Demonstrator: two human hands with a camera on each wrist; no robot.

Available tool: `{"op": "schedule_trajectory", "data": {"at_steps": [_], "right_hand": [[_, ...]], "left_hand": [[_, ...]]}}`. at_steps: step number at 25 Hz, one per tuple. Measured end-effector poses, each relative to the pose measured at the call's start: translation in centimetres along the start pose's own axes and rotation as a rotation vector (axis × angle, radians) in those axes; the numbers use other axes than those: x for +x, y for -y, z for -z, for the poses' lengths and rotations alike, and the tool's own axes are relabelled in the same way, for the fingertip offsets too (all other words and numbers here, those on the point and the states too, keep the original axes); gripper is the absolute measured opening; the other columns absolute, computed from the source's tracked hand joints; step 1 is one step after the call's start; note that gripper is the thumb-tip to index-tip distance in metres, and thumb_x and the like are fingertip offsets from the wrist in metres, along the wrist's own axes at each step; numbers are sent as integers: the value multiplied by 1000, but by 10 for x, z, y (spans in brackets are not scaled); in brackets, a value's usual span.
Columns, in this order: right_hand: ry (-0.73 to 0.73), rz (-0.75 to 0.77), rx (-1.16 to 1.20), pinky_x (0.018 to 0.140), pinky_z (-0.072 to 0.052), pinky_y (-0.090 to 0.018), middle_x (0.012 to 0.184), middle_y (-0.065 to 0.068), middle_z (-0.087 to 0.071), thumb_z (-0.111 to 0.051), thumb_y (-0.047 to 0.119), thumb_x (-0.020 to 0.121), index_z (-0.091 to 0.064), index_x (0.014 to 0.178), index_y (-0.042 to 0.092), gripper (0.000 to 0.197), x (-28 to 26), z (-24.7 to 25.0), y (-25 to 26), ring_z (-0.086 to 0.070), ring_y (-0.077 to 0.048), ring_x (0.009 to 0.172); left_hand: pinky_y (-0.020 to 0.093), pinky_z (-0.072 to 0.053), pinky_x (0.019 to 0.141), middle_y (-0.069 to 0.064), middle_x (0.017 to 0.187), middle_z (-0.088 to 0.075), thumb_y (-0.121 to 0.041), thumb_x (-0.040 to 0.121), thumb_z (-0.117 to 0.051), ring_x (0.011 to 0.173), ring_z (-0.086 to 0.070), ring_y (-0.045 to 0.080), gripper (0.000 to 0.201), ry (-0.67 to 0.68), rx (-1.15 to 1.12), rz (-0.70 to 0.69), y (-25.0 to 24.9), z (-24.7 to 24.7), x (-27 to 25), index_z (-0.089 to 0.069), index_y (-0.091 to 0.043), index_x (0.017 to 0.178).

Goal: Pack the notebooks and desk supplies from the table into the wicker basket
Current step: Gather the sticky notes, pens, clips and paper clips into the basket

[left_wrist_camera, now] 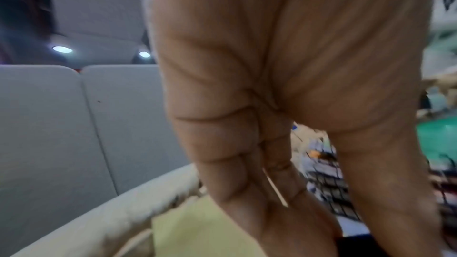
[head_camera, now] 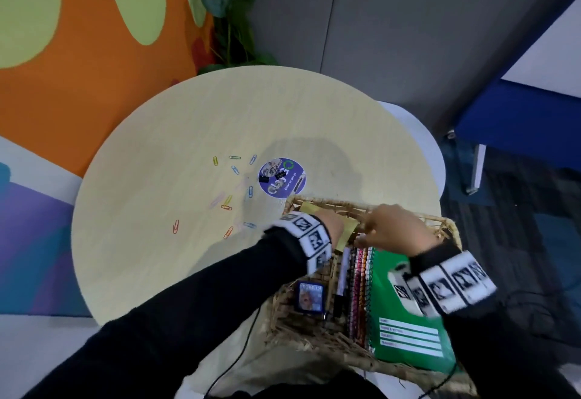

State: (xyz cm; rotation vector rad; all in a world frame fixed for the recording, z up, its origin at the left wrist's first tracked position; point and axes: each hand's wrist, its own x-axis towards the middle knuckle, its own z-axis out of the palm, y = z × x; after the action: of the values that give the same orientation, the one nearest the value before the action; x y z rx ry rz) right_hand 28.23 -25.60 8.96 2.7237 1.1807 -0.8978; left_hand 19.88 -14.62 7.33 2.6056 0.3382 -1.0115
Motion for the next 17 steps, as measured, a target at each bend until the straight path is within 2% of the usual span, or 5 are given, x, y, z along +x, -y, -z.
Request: {"op": "schedule_trajectory", "data": {"at_steps": [5, 10, 12, 14, 17], "right_hand": [[-84, -48, 169, 68, -50, -25, 83, 4, -67, -71, 44, 77, -71, 101, 16, 37, -47, -20, -36, -60, -12, 74], [-13, -39, 215, 52, -38, -16, 63, 15, -56, -70, 45, 78, -70, 105, 20, 37, -46, -46, -49, -54, -1, 60], [25, 13, 280, 49, -38, -14, 58, 10, -59, -70, 41, 79, -70, 99, 21, 29, -42, -39, -48, -54, 0, 51], [42, 95, 337, 50, -43, -13, 59, 5, -65, -70, 39, 80, -70, 92, 24, 19, -34, -18, -42, -60, -2, 49], [-44, 177, 332, 54, -45, -13, 64, 9, -68, -69, 40, 80, -70, 88, 29, 13, -10, 26, -27, -62, 6, 56]], "left_hand": [[57, -46, 95, 32, 136, -46, -18, 92, -58, 119, -52, 46, 52, 137, 245, 98, -23, -10, 8, -43, 0, 138], [45, -46, 89, 23, 129, -53, -18, 90, -61, 109, -55, 38, 43, 96, 42, 93, -28, 3, 4, -53, -4, 129], [31, -45, 66, 12, 91, -63, -17, 88, -64, 75, -53, 25, 11, -5, -204, 6, -11, 19, 11, -62, -8, 95], [24, -48, 57, 7, 68, -65, -20, 88, -63, 59, -57, 22, 19, -158, -335, -13, 19, 45, 7, -65, -6, 74], [32, -57, 81, 10, 94, -75, -16, 89, -55, 88, -70, 25, 23, -555, -599, 131, 85, 70, 10, -73, -2, 93]]}}
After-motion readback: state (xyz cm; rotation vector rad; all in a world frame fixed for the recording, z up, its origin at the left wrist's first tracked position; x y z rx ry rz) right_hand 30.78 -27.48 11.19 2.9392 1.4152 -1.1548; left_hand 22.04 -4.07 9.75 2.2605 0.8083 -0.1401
